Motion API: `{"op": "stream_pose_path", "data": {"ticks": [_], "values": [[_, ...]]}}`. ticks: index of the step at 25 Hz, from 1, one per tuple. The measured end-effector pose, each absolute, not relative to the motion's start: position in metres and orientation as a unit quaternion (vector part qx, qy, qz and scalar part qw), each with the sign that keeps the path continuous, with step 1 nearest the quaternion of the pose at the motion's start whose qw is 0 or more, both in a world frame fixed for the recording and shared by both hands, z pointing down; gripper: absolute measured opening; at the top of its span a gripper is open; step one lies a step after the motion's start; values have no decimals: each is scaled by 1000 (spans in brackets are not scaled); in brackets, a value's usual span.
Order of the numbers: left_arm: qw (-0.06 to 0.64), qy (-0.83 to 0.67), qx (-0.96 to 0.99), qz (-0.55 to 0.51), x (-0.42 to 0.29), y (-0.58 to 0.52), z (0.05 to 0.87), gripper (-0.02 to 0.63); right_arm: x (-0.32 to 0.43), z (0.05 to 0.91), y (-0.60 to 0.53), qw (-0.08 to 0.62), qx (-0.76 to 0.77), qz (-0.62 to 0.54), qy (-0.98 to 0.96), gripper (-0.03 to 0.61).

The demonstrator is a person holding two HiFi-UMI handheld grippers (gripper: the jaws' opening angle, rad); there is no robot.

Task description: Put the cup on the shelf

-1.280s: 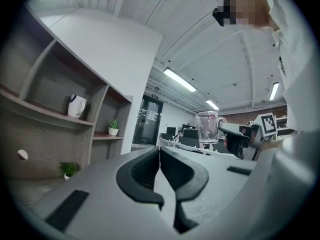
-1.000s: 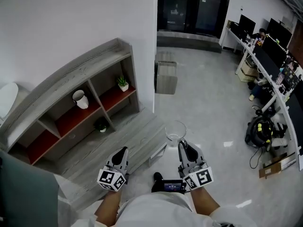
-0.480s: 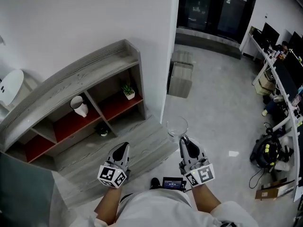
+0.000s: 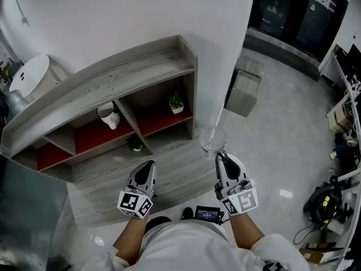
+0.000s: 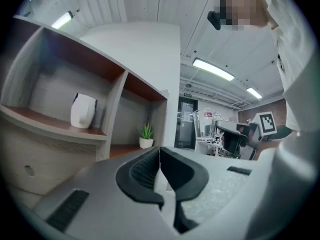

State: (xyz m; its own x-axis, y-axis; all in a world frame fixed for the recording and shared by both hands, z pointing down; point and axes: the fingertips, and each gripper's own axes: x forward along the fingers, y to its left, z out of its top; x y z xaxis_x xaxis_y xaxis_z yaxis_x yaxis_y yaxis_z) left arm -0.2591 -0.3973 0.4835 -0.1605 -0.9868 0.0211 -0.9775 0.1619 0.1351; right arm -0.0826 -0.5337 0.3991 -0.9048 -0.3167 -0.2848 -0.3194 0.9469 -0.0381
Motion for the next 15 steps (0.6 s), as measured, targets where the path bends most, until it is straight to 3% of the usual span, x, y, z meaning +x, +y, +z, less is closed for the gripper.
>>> {"op": "stream_pose_path", "data": {"ticks": [15], "values": [[58,-846,528,-50,-317,-327,495,12,-181,424,-537,130,-94,-32,987,44]]}}
